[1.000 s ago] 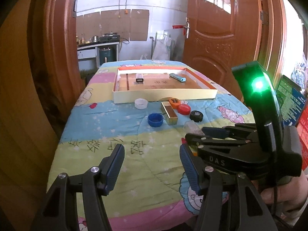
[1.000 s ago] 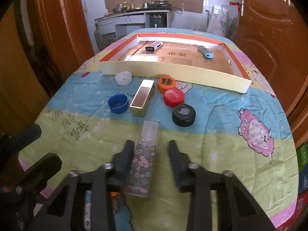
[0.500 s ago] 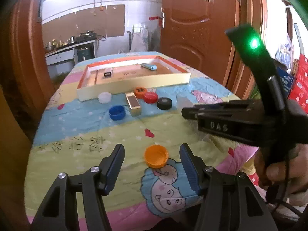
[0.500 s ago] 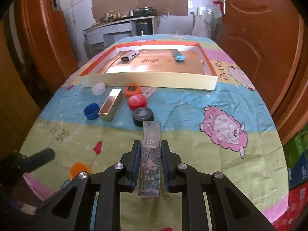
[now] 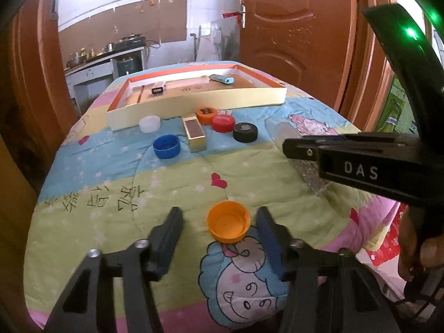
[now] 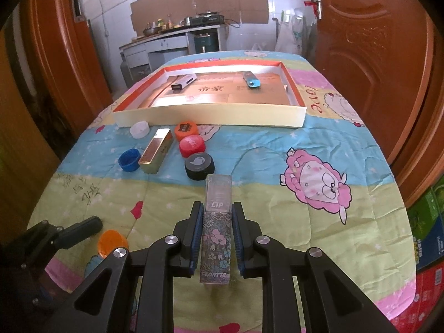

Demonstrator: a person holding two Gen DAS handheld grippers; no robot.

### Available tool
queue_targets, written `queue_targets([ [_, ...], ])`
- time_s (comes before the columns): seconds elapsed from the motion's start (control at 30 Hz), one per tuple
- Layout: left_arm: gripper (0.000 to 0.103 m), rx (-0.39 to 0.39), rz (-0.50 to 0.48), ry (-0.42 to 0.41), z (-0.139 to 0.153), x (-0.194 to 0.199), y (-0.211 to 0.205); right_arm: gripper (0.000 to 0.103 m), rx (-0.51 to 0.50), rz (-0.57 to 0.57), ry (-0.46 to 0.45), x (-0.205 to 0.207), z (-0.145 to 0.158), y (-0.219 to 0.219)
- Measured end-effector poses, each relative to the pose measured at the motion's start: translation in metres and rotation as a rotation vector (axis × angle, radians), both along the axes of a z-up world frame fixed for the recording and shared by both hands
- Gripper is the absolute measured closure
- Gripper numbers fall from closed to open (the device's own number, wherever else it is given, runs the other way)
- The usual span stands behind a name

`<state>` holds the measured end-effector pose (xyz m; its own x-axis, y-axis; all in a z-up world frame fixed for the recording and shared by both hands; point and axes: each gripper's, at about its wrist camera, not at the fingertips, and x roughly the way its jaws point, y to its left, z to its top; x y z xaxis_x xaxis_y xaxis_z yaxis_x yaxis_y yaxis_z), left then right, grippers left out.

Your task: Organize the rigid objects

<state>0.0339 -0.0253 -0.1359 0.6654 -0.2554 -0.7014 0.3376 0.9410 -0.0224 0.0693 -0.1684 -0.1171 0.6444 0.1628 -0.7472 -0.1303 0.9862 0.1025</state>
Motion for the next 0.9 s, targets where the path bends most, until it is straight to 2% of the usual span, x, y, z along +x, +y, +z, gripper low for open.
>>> queue_targets([
  [0.03, 0.067, -0.002, 0.007, -0.002, 0.001, 0.0, 0.002, 0.082, -0.001, -0.001, -0.002, 0.0, 0.0, 0.0],
  [0.1, 0.073, -0.009, 0.013, 0.002, 0.001, 0.001, 0.004, 0.082, -0.003, -0.001, -0.003, -0.001, 0.0, 0.001],
  [0.43, 0.073, -0.005, 0.006, -0.009, 0.01, 0.002, 0.002, 0.083, -0.01, -0.007, -0.032, -0.004, 0.007, 0.0],
  [0.9, 0.073, -0.061, 0.056, -0.038, 0.037, 0.022, 0.014, 0.087, 0.031, -0.011, -0.04, -0.001, 0.014, -0.012],
])
